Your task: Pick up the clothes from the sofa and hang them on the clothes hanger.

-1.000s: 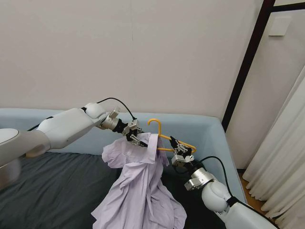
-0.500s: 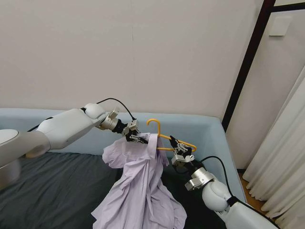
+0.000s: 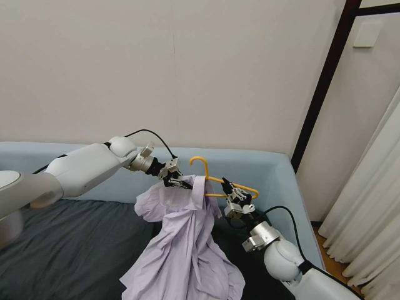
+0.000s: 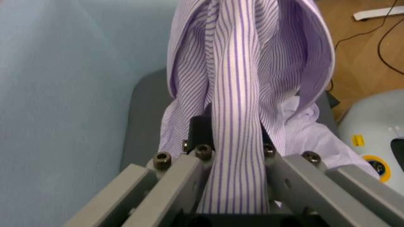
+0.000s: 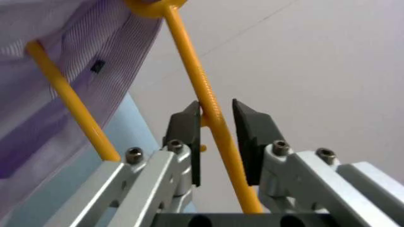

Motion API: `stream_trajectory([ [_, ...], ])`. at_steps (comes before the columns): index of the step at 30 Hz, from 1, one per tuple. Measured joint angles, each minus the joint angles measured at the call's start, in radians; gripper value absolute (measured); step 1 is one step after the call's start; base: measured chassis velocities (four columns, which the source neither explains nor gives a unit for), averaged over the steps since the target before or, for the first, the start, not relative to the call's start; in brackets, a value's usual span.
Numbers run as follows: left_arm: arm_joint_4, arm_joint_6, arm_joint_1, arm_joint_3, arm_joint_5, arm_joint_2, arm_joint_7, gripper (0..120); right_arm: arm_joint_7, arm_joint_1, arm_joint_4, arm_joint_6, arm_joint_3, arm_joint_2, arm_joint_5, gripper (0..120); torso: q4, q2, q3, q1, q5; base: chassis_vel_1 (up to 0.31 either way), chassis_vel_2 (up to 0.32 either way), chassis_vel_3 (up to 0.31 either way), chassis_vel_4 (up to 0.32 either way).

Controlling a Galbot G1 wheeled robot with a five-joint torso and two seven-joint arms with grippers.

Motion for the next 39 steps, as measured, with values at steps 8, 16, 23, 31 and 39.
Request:
stream_trajectory([
  [8, 0.014, -0.062, 0.073, -0.118, 0.029, 0.032, -0.021, 1, 0.008, -0.216, 0.133, 0.003, 0.103, -0.068, 0.151, 59, -0.001, 0.0, 0.0, 0.0, -0.0002, 0.0, 0.0, 0.0, 0.0],
  [16, -0.036, -0.107, 0.095, -0.151, 0.018, 0.091, -0.065, 1, -0.02, -0.166, -0.024, -0.06, 0.048, -0.036, 0.387, 86, -0.0002, 0.0, 0.0, 0.0, -0.0001, 0.0, 0.0, 0.0, 0.0],
  [23, -0.106, -0.195, 0.076, -0.155, 0.011, 0.112, -0.107, 1, -0.093, -0.077, -0.165, -0.109, 0.001, 0.017, 0.564, 100, -0.0006, 0.0, 0.0, 0.0, -0.0001, 0.0, 0.0, 0.0, 0.0],
  [31, -0.09, -0.364, -0.053, -0.114, 0.13, 0.079, -0.031, 1, -0.113, -0.041, -0.243, -0.127, 0.011, 0.053, 0.655, 100, -0.0005, 0.0, 0.0, 0.0, 0.0002, 0.0, 0.0, 0.0, 0.0],
  [39, -0.032, -0.537, -0.172, -0.137, 0.212, -0.005, -0.006, 1, -0.095, -0.058, -0.13, -0.179, 0.032, 0.033, 0.743, 100, -0.0012, 0.0, 0.0, 0.0, 0.0004, 0.0, 0.0, 0.0, 0.0],
])
